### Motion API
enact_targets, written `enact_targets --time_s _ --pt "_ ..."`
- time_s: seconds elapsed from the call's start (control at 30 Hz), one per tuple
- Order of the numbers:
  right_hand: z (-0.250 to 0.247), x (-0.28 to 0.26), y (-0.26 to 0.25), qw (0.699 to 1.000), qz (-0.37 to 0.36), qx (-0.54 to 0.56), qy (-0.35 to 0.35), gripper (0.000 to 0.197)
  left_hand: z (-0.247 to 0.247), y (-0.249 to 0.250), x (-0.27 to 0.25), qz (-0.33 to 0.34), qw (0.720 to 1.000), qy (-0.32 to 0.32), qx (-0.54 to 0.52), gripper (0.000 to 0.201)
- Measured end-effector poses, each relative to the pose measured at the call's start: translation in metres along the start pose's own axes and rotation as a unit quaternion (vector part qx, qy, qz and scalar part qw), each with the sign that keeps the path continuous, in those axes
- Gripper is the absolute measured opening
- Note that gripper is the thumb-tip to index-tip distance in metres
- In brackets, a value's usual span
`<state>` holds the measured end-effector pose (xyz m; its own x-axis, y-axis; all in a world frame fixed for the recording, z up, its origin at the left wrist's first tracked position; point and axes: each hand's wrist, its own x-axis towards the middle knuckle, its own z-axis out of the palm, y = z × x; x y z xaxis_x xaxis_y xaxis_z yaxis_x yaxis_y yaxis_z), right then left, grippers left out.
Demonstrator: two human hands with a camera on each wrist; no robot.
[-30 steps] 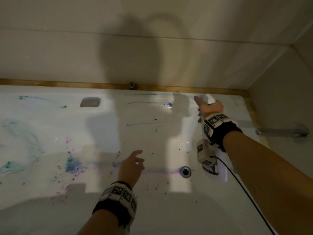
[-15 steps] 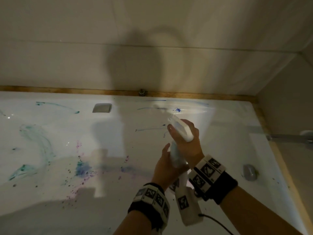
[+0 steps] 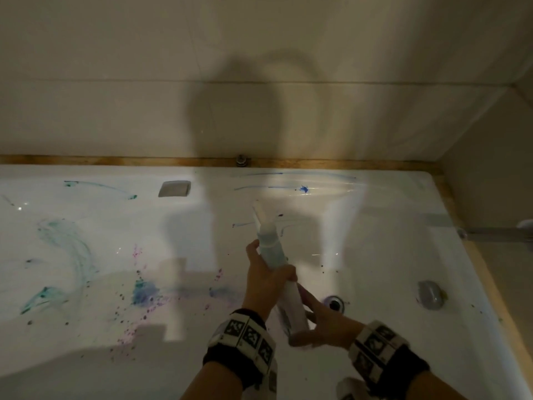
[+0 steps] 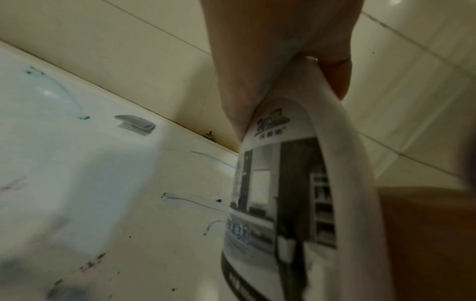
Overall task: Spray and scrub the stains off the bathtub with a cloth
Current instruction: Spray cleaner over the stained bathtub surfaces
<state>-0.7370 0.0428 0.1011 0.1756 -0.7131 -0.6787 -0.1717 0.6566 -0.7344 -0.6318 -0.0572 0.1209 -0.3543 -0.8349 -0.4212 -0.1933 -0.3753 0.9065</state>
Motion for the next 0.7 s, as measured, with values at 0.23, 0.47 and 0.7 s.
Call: enact_targets --time_s 0.23,0.47,0.7 --pt "0.004 0.021 0.003 0.991 -0.016 0.032 0.132 0.098 0.015 0.021 0.012 0.095 0.995 -0.023 0.006 0.09" --pt "-0.006 0.015 -0.003 0.997 -0.003 0.006 0.074 0.099 0.026 0.028 0.053 0.05 0.999 0.01 0.017 0.035" --pt "-0.084 0.005 0.05 0.959 0.146 -0.203 0.134 0.155 0.047 0.029 0.109 -0.031 0.997 -0.061 0.046 0.024"
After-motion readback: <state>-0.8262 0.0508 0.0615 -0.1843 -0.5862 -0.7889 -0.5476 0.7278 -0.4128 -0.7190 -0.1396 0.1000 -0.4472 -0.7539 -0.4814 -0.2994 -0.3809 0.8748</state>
